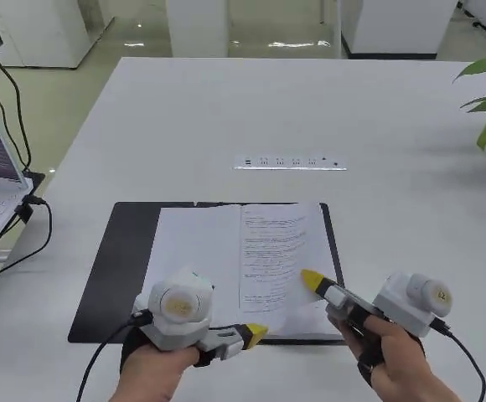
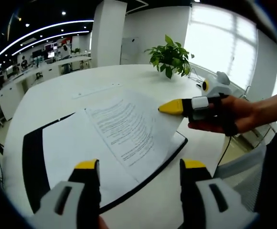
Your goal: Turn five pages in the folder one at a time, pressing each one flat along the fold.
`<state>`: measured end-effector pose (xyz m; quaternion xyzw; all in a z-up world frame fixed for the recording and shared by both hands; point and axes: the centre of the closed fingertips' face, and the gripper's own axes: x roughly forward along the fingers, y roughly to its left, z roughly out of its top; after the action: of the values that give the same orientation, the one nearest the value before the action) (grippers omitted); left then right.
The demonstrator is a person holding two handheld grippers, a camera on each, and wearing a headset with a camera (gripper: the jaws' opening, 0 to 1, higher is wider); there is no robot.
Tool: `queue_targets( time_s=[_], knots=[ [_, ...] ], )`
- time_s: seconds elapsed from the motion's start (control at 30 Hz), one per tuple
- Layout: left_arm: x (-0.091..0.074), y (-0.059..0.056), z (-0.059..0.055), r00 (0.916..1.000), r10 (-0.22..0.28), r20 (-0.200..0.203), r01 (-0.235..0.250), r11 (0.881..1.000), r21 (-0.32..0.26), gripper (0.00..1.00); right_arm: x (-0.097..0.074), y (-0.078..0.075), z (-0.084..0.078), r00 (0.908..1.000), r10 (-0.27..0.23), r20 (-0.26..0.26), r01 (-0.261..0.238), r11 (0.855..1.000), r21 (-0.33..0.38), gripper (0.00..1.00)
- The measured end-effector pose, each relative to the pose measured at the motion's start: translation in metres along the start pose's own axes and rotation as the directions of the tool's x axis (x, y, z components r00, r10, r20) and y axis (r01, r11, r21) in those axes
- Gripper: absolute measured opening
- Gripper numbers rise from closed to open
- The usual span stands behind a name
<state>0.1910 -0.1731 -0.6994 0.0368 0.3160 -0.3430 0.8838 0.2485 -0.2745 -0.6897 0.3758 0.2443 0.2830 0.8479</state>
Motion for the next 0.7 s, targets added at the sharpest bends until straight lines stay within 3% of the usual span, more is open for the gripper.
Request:
queue_targets(
  time_s=[0.5,0.7],
  knots=[
    [-0.031,0.026,-0.007,0.9977,0.062,0.027,-0.061,0.997,-0.037,0.68,0.034,0.034,-0.023,0.9956,0.066,-0.067,-0.068,0.997,-0.028,0.00],
    [-0.045,0.033,-0.016,0.9968,0.076,0.024,-0.075,0.996,-0.040,0.69,0.048,0.047,-0.039,0.9905,0.084,-0.109,-0.088,0.995,-0.035,0.00]
  ],
)
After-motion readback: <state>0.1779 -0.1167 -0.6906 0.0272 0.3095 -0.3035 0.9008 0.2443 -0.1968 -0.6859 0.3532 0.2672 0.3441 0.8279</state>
